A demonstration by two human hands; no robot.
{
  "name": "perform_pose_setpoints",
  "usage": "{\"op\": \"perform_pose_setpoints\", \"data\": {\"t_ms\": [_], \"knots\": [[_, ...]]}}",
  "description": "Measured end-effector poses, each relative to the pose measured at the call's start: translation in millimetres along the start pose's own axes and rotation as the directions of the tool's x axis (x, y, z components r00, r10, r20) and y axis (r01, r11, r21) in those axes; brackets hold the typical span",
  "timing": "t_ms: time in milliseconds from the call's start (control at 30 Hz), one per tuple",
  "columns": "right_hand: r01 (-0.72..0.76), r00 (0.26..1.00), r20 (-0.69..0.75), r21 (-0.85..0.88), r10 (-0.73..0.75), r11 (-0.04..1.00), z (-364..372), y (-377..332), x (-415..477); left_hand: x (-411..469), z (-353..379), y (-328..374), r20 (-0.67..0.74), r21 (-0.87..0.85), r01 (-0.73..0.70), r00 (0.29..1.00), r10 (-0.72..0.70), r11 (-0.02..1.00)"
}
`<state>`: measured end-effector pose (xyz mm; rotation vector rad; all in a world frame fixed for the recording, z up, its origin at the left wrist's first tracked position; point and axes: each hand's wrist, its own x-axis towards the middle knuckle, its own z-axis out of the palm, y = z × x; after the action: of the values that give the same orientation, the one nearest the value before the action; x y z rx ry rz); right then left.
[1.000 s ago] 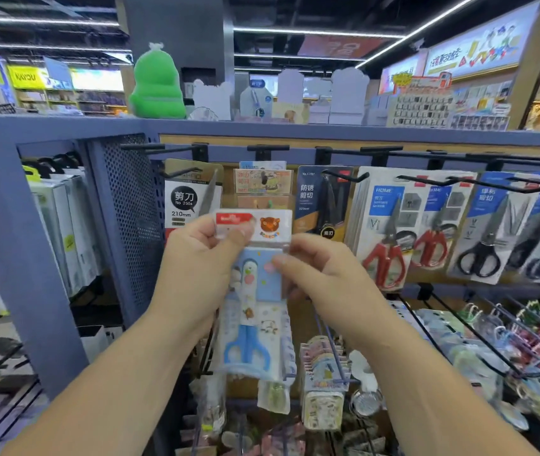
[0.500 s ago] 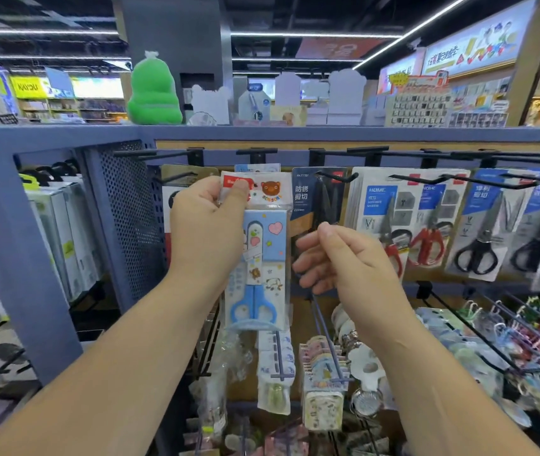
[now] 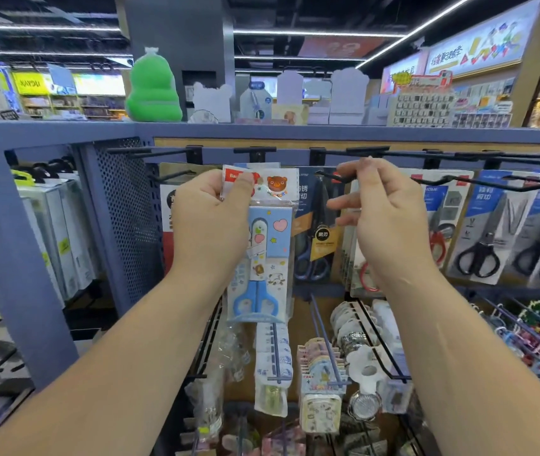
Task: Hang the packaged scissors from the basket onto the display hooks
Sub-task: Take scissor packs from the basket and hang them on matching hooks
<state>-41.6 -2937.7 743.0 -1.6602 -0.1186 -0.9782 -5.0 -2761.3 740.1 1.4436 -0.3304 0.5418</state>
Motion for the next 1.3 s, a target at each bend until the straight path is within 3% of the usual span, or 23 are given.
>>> {"op": "perform_pose_setpoints", "data": {"t_ms": [400,800,1000,1067,1167,1233,1300], "knots": [[0.046,0.998,-0.033,0.013,-0.045,0.999,3,17,5,20,2,-23,0.003,0.000,0.024,1.000,-0.024,1.000],[0.031,0.999,-0.012,0.069,-0.030,0.997,0,22,5,92,26,-75,0.030,0.114,0.159,0.986,-0.163,0.981],[-0.074,0.995,-0.063,0.055,0.077,0.996,-11,17,-15,77,17,-86,-0.035,0.218,0.069,0.997,-0.063,0.974],[-0.128,0.988,-0.089,-0.014,0.126,0.992,-24,23,-31,56,6,-92,-0.101,0.314,0.018,0.995,0.015,0.949],[-0.210,0.975,-0.115,-0.193,0.190,0.959,-54,40,-65,14,-11,-105,-0.142,0.305,-0.138,0.972,0.188,0.942],[-0.297,0.954,-0.137,-0.315,0.266,0.901,-82,54,-95,-19,-12,-112,-0.090,0.309,-0.239,0.956,0.279,0.921],[-0.402,0.916,-0.183,-0.396,0.358,0.825,-115,69,-131,-57,-7,-119,0.072,0.301,-0.344,0.938,0.338,0.889]]}}
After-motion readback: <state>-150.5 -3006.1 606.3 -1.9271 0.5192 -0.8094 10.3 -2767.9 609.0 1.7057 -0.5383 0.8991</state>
